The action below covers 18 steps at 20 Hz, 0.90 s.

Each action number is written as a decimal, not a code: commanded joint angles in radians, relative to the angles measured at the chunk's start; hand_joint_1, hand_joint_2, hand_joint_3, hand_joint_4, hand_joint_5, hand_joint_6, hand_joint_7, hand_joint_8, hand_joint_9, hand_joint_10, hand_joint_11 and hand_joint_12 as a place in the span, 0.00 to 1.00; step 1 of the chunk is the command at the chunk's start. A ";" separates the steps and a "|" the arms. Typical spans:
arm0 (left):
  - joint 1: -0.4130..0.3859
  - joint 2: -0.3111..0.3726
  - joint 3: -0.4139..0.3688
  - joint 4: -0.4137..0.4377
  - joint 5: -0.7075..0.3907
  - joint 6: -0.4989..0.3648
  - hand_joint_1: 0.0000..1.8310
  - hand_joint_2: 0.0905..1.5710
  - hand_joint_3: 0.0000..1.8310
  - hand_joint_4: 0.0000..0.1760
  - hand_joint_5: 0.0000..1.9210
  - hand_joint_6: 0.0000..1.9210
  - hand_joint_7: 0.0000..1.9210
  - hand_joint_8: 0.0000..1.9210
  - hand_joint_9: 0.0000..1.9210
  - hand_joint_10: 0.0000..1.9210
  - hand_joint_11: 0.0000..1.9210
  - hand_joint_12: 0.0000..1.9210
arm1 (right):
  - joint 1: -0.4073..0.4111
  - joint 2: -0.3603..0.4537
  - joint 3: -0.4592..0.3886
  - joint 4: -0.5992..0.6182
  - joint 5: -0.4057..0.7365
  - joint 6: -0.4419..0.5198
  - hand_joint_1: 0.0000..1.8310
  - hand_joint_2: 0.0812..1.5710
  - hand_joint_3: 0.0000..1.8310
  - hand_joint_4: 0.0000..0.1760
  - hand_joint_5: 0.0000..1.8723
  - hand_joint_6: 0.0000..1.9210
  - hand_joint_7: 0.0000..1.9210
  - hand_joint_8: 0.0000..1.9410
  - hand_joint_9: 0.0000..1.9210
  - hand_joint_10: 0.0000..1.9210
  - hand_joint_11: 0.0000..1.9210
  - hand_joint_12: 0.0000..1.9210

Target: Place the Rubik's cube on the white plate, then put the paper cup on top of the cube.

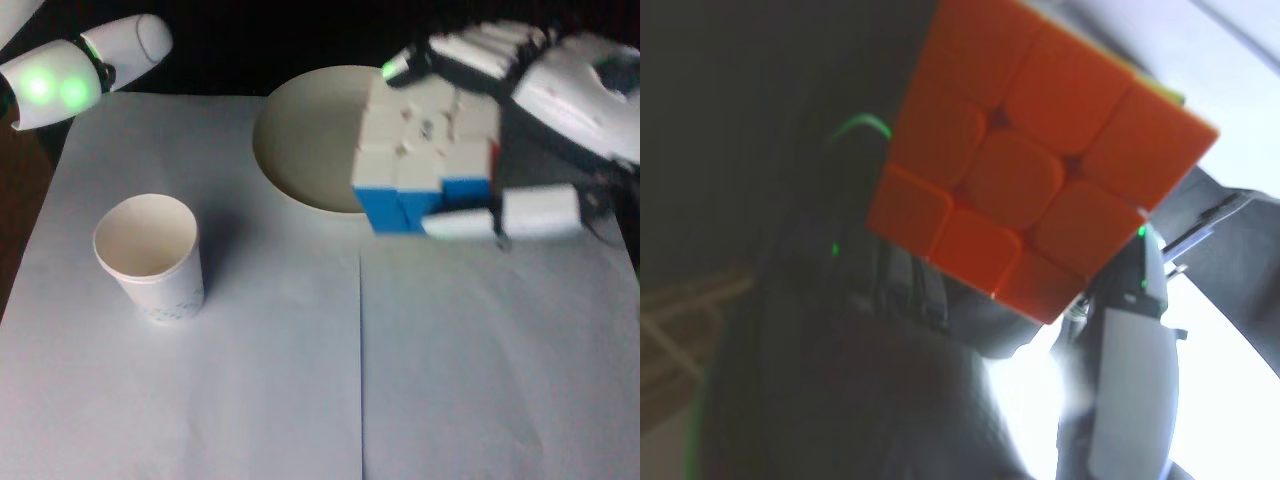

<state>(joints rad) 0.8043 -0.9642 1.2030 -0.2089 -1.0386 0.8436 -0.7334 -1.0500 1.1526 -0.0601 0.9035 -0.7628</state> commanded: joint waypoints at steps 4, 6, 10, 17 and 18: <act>0.001 -0.003 0.006 -0.011 -0.119 -0.002 0.05 0.79 0.00 0.54 0.00 0.00 0.00 0.00 0.00 0.00 0.00 0.00 | 0.129 -0.100 0.116 0.024 0.030 0.005 0.57 0.87 0.00 0.08 0.25 0.89 0.30 0.85 0.36 0.96 0.44 1.00; 0.001 -0.004 0.007 -0.011 -0.119 -0.002 0.05 0.79 0.00 0.58 0.01 0.00 0.00 0.00 0.00 0.00 0.00 0.00 | 0.153 -0.148 0.168 0.040 -0.021 0.004 0.58 0.87 0.00 0.00 0.25 0.88 0.31 0.86 0.35 0.98 0.46 1.00; 0.002 -0.005 0.009 -0.011 -0.128 -0.002 0.10 0.82 0.00 0.31 0.01 0.00 0.00 0.00 0.00 0.00 0.00 0.22 | 0.157 -0.242 0.267 0.113 -0.094 0.004 0.69 0.81 0.00 0.00 0.14 0.66 0.33 0.80 0.37 0.99 0.46 1.00; 0.002 -0.005 0.008 -0.011 -0.135 -0.008 0.07 0.83 0.00 0.39 0.01 0.00 0.00 0.00 0.00 0.00 0.00 0.18 | 0.136 -0.288 0.329 0.203 -0.179 0.004 0.46 0.74 0.00 0.13 0.06 0.15 0.12 0.08 0.03 0.46 0.00 0.78; 0.002 -0.005 0.008 -0.011 -0.137 -0.009 0.08 0.84 0.00 0.28 0.02 0.00 0.00 0.00 0.00 0.00 0.00 0.17 | 0.131 -0.288 0.329 0.208 -0.179 0.004 0.42 0.74 0.00 0.29 0.02 0.06 0.07 0.01 0.01 0.38 0.00 0.64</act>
<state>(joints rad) 0.8146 -0.9676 1.2079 -0.2142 -1.0439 0.8413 -0.6147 -1.3384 1.4780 0.1417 0.5907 -0.7635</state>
